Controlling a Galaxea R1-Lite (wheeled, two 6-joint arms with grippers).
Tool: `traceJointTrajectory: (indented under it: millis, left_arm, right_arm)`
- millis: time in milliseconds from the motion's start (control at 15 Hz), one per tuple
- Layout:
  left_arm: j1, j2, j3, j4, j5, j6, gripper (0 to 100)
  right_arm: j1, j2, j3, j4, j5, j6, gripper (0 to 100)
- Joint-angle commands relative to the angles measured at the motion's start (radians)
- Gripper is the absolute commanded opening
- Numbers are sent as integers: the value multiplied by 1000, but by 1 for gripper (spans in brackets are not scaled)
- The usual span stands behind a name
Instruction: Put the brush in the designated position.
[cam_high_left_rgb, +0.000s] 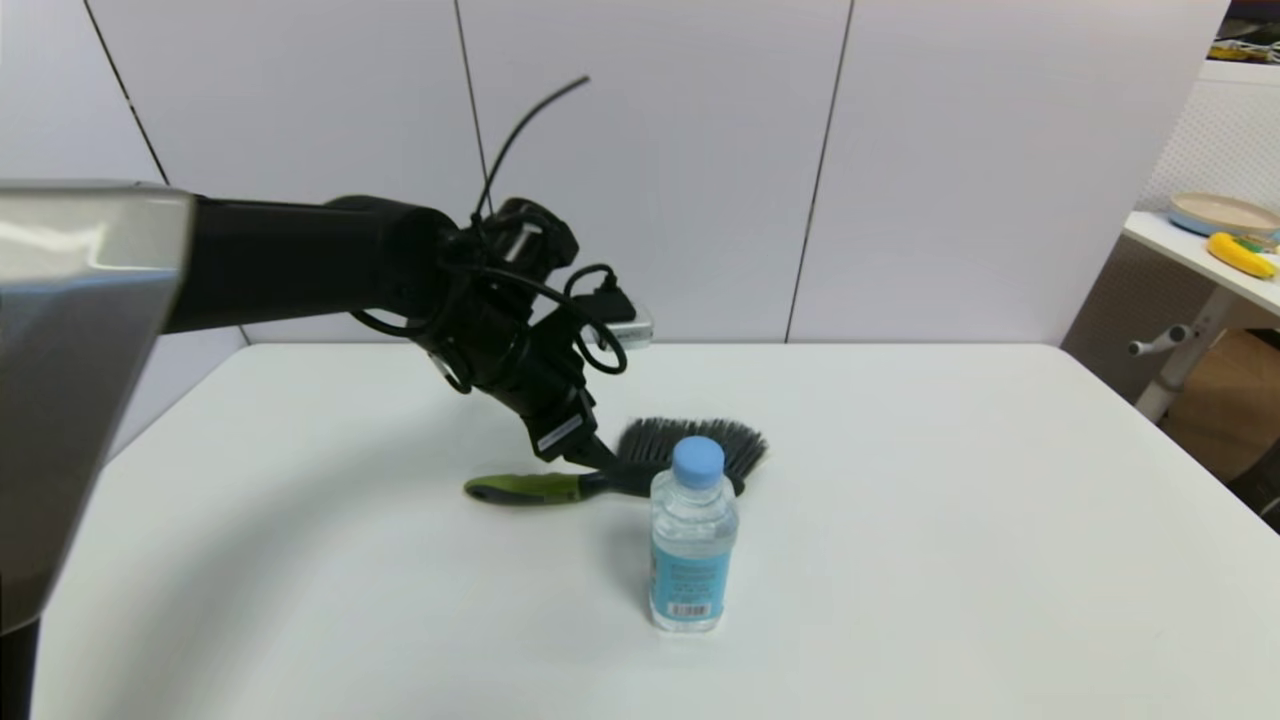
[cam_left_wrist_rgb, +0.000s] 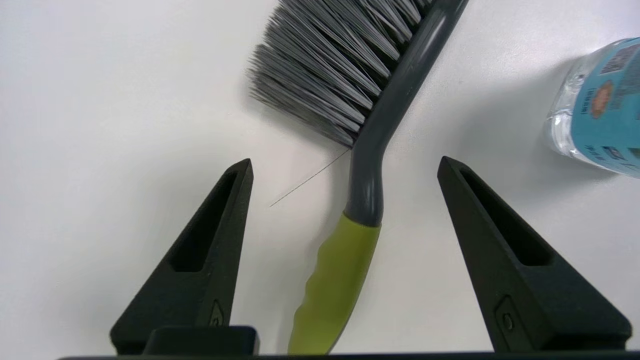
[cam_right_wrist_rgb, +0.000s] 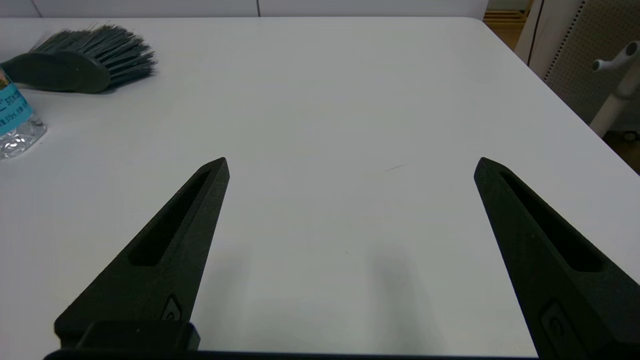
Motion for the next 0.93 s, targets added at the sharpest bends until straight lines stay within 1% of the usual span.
traceJointTrajectory:
  millis: [67, 200, 267, 333, 467, 600, 667, 800, 867, 933]
  left_arm:
    - [11, -401, -50, 116, 113, -8, 100]
    - [20, -590, -110, 202, 154, -90, 100]
    - [31, -673, -107, 215, 171, -117, 100]
    - [43, -753, -89, 218, 197, -142, 100]
    - [46, -943, 40, 210, 255, -234, 100]
    - [46, -1145, 235, 207, 260, -314, 100]
    - [75, -1243, 346, 207, 258, -347, 100]
    - [146, -1354, 467, 198, 248, -364, 100]
    - [192, -1398, 536, 172, 232, -384, 100]
    - [230, -1428, 608, 122, 195, -406, 100]
  right_arm:
    - [0, 1, 2, 0, 0, 0, 100]
    - [0, 1, 2, 0, 0, 0, 100]
    - [0, 1, 2, 0, 0, 0, 100]
    - [0, 1, 2, 0, 0, 0, 100]
    - [0, 1, 2, 0, 0, 0, 100]
    - [0, 1, 2, 0, 0, 0, 100]
    - [0, 1, 2, 0, 0, 0, 100]
    - [0, 1, 2, 0, 0, 0, 100]
    - [0, 1, 2, 0, 0, 0, 100]
    - [0, 1, 2, 0, 0, 0, 100]
